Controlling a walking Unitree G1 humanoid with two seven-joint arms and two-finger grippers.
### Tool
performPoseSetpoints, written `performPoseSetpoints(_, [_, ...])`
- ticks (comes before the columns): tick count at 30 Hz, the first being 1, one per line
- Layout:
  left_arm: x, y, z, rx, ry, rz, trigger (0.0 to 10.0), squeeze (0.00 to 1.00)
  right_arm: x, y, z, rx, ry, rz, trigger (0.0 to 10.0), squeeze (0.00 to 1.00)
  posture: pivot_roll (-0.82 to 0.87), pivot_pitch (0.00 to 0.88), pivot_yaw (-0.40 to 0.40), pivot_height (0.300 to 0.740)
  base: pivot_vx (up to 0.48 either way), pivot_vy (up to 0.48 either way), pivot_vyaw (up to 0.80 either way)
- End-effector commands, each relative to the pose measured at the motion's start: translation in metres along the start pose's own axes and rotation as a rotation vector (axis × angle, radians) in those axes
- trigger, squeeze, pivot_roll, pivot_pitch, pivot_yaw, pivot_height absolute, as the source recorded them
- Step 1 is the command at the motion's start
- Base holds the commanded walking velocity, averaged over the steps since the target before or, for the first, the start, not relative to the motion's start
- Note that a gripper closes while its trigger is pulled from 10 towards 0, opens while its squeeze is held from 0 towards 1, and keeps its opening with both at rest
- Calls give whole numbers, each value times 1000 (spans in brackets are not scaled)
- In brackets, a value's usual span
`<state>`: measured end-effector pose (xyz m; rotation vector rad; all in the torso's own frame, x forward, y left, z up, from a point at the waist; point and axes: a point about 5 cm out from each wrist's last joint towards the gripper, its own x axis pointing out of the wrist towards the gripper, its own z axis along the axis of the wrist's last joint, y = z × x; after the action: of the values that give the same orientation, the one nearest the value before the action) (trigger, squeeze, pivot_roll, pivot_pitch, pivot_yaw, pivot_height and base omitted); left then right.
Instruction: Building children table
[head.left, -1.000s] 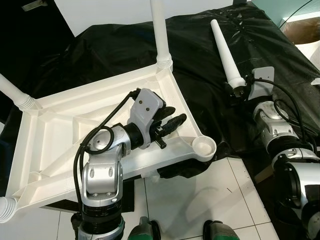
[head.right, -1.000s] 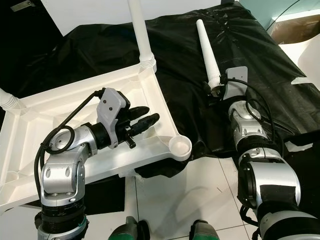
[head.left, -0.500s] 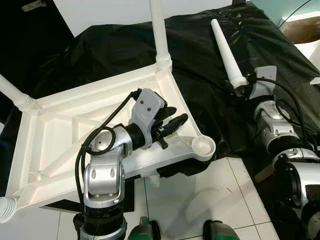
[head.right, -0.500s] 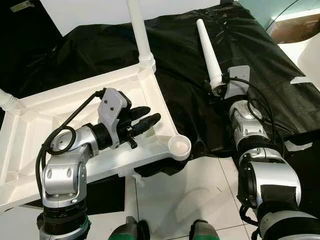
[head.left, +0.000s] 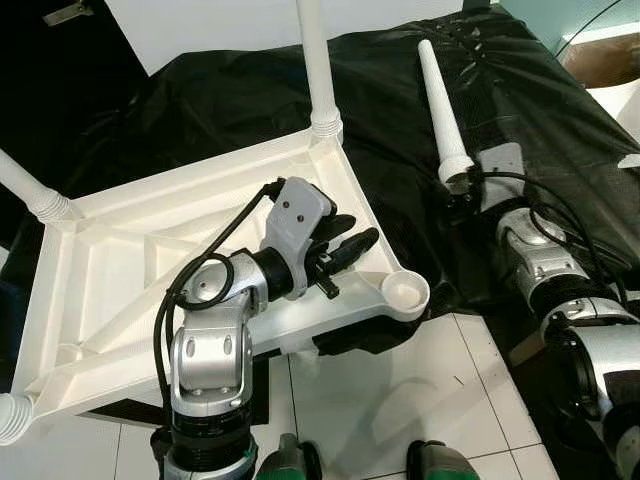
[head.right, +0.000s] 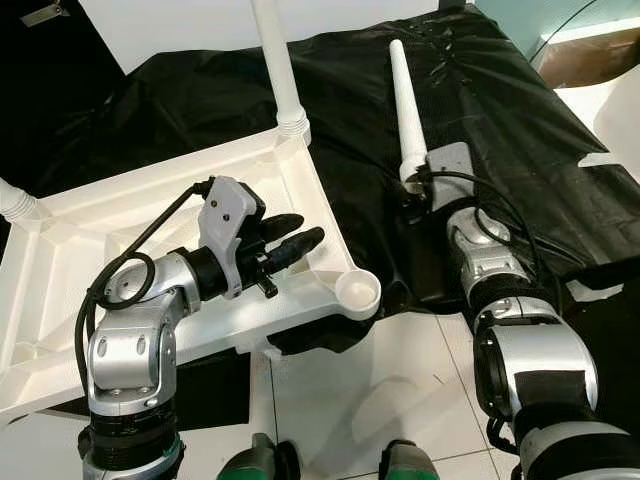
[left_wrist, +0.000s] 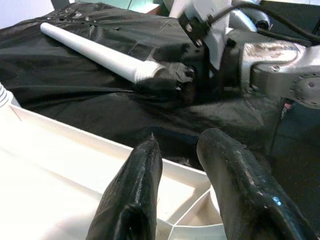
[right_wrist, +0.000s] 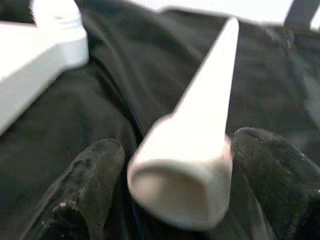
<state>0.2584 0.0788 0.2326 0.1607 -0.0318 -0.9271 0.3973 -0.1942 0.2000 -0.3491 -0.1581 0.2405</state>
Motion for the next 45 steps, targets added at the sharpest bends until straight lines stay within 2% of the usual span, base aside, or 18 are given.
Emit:
performPoseSetpoints(1, [-5, 11, 0, 3, 7, 246, 10000, 0, 7, 6, 16, -17, -73, 27, 10000, 0, 61, 146, 123, 740, 0, 0, 0])
performPoseSetpoints(4, [-5, 10, -1, -1, 8, 247, 10000, 0, 9, 5, 26, -13, -124, 15, 10000, 0, 64, 149, 120, 740, 0, 0, 0])
performPoseSetpoints(7, [-5, 10, -1, -2, 7, 248, 10000, 0, 9, 3, 27, 12, -126, -3, 10000, 0, 65, 151, 119, 740, 0, 0, 0])
performPoseSetpoints(13, [-6, 10, -1, -6, 7, 255, 10000, 0, 6, -3, 16, 42, -68, -49, 10000, 0, 66, 153, 117, 740, 0, 0, 0])
performPoseSetpoints(15, [-7, 10, 0, -6, 6, 260, 10000, 0, 3, -13, 7, 91, -24, -130, 10000, 0, 71, 156, 116, 740, 0, 0, 0])
performPoseSetpoints(17, [-8, 9, 0, -9, 6, 265, 10000, 0, 0, -20, 3, 103, -2, -187, 10000, 0, 73, 158, 114, 740, 0, 0, 0])
performPoseSetpoints(23, [-10, 8, 1, -16, 2, 280, 10000, 0, -8, -33, 0, 93, -3, -273, 10000, 0, 81, 163, 105, 740, 0, 0, 0])
performPoseSetpoints(26, [-12, 8, 2, -28, -9, 292, 10000, 0, -16, -41, 0, 101, -51, -319, 10000, 0, 80, 166, 106, 740, 0, 0, 0])
performPoseSetpoints(29, [-12, 7, 2, -30, -9, 294, 10000, 0, -20, -43, 1, 81, -67, -341, 10000, 0, 81, 167, 106, 740, 0, 0, 0])
performPoseSetpoints(33, [-13, 6, 1, -41, -9, 297, 10000, 0, -33, -46, 2, 79, -113, -408, 10000, 0, 76, 173, 109, 740, 0, 0, 0])
performPoseSetpoints(35, [-13, 6, 1, -41, -9, 297, 10000, 0, -33, -46, 2, 79, -113, -408, 10000, 0, 76, 173, 109, 740, 0, 0, 0])
performPoseSetpoints(39, [-14, 5, 0, -47, -4, 299, 10000, 0, -45, -45, 0, 47, -123, -445, 10000, 0, 71, 176, 111, 740, 0, 0, 0])
performPoseSetpoints(45, [-13, 4, -1, -55, 1, 292, 10000, 0, -50, -57, -6, 70, -91, -458, 10000, 0, 60, 175, 121, 740, 0, 0, 0])
